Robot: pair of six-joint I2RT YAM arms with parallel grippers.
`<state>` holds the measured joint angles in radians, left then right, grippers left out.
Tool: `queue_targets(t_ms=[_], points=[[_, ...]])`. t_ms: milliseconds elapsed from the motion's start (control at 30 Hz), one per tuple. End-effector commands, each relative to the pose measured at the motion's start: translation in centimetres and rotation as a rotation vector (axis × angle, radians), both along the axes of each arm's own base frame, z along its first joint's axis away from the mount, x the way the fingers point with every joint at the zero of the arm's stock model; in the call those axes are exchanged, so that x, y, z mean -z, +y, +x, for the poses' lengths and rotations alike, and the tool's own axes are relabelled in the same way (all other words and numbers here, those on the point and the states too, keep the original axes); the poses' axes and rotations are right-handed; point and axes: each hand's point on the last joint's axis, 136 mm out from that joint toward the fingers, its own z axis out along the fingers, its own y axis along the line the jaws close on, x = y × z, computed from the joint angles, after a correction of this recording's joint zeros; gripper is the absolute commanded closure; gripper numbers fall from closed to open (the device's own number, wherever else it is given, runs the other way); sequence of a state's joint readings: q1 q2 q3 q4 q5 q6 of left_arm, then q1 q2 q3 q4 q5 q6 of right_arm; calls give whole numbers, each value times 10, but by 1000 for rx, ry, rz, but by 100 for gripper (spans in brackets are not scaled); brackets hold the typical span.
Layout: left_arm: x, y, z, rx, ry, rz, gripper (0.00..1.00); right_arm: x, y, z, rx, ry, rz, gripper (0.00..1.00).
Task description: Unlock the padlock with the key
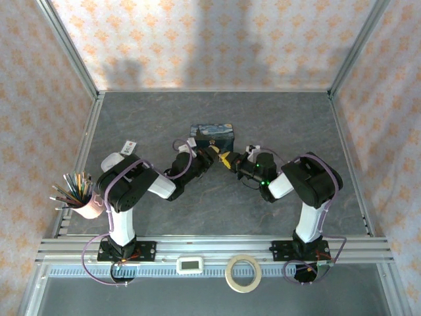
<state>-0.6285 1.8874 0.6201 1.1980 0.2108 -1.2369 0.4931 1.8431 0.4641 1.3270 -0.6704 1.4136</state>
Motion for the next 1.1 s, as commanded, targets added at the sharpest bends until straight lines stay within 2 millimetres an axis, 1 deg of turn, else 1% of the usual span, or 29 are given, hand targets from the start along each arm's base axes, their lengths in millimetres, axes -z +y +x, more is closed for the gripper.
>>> queue_targets(t_ms=[0,33,67,200,300,367,533,633,733,800,833,867,933,1033,1067], points=[[-23,-7,-10,44,-161,-1,100,-61,15,-12,-106,28,292,100],[-18,-6,-12,48,-171,7,100,-68,14,-13,-109,61,354,100],[-21,-7,-13,54,-199,1,100,-71,13,-14,-110,97,399,100],[-31,-8,-18,71,-303,-44,100,-95,10,-15,-126,177,579,100],[-36,-6,-21,68,-351,-90,100,-103,13,-14,-141,195,619,100],[-38,-3,-21,52,-374,-92,100,-104,11,-13,-130,206,640,100],[-43,5,-24,21,-409,-70,100,-91,7,-12,-95,255,647,100],[-39,6,-21,15,-385,-71,100,-91,13,-10,-119,188,591,100],[-37,7,-17,1,-344,-73,100,-79,20,-11,-135,124,470,100],[-34,7,-14,-10,-306,-54,100,-67,19,-11,-120,92,381,92],[-30,8,-12,-18,-281,-34,100,-57,18,-11,-112,81,325,86],[-29,8,-10,-23,-266,-18,100,-54,17,-11,-105,56,283,81],[-24,10,-6,-36,-226,15,100,-36,13,-11,-88,35,160,72],[-19,9,-3,-40,-190,42,100,-10,7,-10,-71,18,-40,64],[-12,10,-3,-39,-163,59,100,-4,5,-10,-68,16,-95,63]])
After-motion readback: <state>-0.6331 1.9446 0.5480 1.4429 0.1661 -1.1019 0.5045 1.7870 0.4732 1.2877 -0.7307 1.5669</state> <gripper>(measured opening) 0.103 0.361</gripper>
